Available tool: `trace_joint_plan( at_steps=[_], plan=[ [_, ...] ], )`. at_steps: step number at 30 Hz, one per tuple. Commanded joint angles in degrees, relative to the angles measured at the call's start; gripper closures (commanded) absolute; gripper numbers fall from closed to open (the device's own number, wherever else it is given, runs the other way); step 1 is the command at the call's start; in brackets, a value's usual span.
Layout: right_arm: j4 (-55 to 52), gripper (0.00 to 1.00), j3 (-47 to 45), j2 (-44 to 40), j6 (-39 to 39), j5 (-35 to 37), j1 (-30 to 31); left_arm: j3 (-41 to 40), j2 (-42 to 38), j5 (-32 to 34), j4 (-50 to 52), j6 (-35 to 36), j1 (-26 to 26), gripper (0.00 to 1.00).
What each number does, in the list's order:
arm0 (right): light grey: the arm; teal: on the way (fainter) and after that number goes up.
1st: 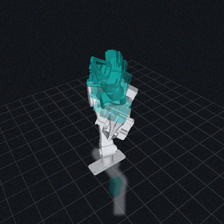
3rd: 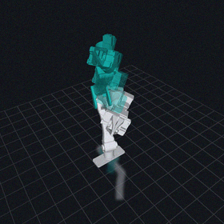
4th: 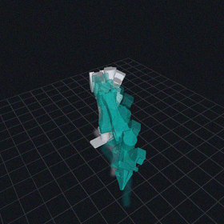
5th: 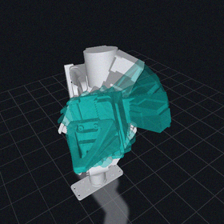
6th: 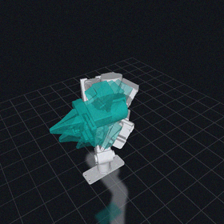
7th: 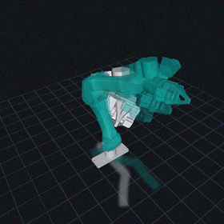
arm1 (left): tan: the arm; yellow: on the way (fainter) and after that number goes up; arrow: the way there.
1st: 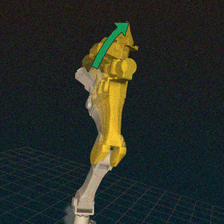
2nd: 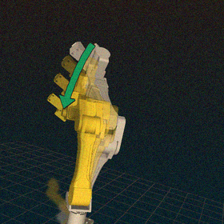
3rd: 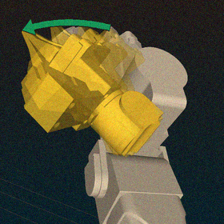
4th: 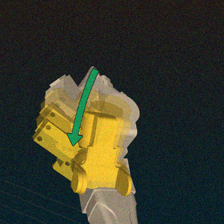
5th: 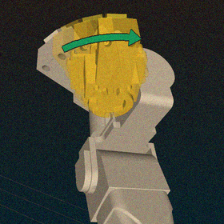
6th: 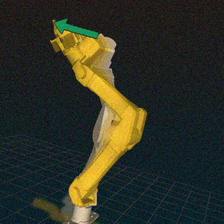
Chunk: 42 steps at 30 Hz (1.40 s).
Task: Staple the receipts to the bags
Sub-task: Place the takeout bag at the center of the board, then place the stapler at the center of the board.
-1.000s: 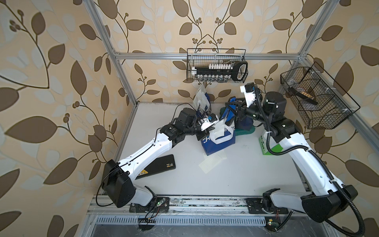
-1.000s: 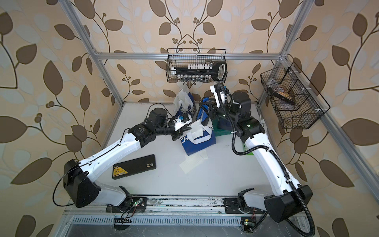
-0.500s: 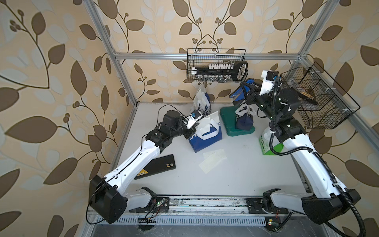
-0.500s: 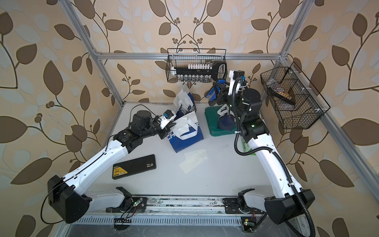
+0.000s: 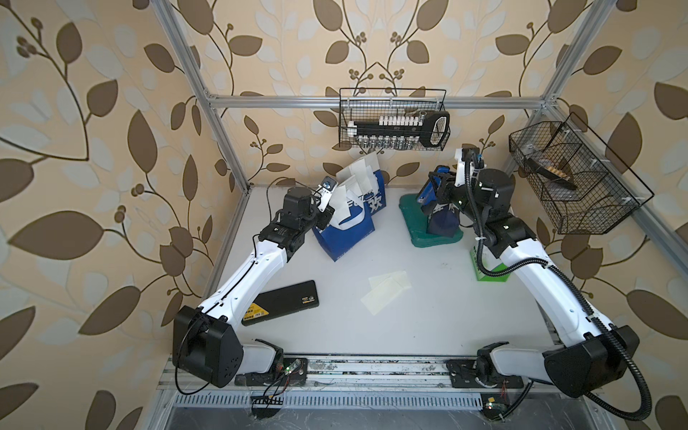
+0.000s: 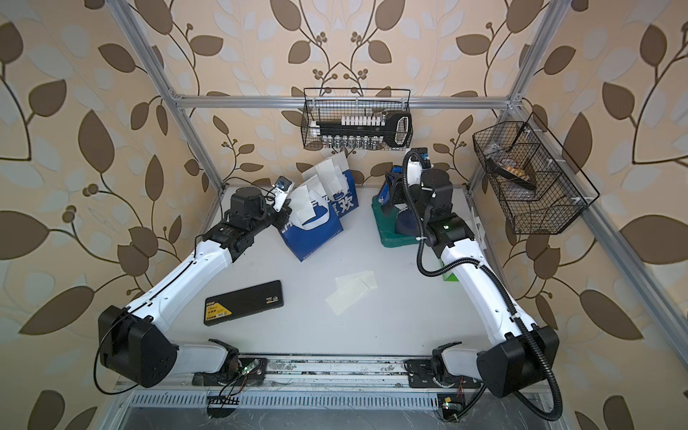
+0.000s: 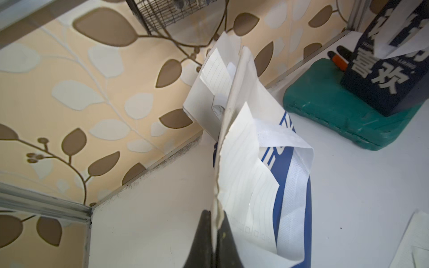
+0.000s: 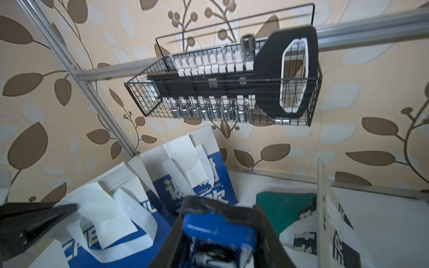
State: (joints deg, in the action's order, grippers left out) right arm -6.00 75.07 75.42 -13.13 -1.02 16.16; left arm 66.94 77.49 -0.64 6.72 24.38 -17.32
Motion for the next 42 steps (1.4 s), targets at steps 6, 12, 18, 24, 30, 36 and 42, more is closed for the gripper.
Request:
trace_joint_plan(
  at_steps=[6,12,18,24,30,36,42],
  plan=[
    [-0.64,0.98,-9.77,0.94,-7.12,2.36,2.00,3.62,3.02,2.72,-12.12,6.88,1.39,0.67],
    [-10.27,0.99,-14.37,2.24,-11.05,8.92,2.68,6.23,9.60,2.10,-20.24,8.00,1.94,0.58],
    [-23.92,0.99,-15.52,4.58,-9.82,9.52,2.73,9.70,8.73,-3.27,-16.56,2.25,1.85,0.09],
    [-26.18,0.99,-22.12,9.50,-12.42,3.84,0.59,13.13,5.53,-5.73,-3.74,1.55,-3.13,0.01],
    [-18.57,0.96,-28.83,14.78,-17.80,0.86,-0.04,5.72,1.12,-6.59,-4.63,-1.92,-12.71,0.01],
    [-15.20,0.58,-31.97,11.70,-19.34,3.77,0.10,3.64,2.01,-5.35,-2.60,-18.40,-14.19,0.01],
    [-14.09,0.34,-31.11,-3.27,-13.47,11.05,3.63,3.16,4.39,-4.89,1.55,-22.63,-15.19,0.01]
  ],
)
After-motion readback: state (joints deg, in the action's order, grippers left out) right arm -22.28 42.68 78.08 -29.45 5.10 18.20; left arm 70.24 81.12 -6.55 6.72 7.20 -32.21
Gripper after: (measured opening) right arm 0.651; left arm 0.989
